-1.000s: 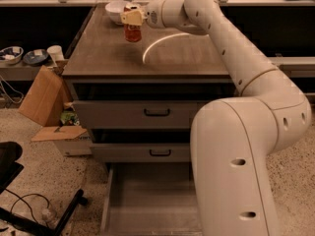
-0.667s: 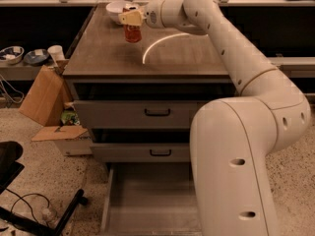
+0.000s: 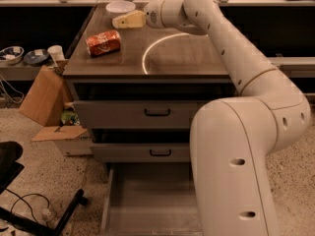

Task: Pick coke can from bottom drawer and place on counter

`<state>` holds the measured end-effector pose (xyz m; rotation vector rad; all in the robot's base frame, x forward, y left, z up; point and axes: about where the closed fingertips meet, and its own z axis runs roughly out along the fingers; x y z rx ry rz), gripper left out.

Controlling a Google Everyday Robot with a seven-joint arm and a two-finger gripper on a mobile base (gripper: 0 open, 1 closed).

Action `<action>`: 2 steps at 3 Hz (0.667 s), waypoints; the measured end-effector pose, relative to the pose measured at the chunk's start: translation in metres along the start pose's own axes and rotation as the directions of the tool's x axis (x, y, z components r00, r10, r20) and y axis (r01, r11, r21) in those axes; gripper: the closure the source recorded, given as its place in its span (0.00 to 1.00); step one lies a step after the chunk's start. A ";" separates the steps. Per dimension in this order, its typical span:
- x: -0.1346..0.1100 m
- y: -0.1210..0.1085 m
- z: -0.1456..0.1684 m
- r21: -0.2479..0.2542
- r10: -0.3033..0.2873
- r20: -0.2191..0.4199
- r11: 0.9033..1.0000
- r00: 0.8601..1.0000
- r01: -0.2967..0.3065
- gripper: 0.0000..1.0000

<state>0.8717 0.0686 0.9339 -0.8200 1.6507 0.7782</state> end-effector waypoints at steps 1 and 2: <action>-0.008 -0.003 -0.019 -0.014 -0.012 -0.003 1.000 1.000 0.012 0.00; -0.017 -0.024 -0.104 0.047 -0.049 -0.091 0.997 0.995 0.054 0.00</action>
Offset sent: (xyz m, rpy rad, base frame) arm -0.0587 -0.1865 0.0696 -0.2136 -0.0014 -0.0921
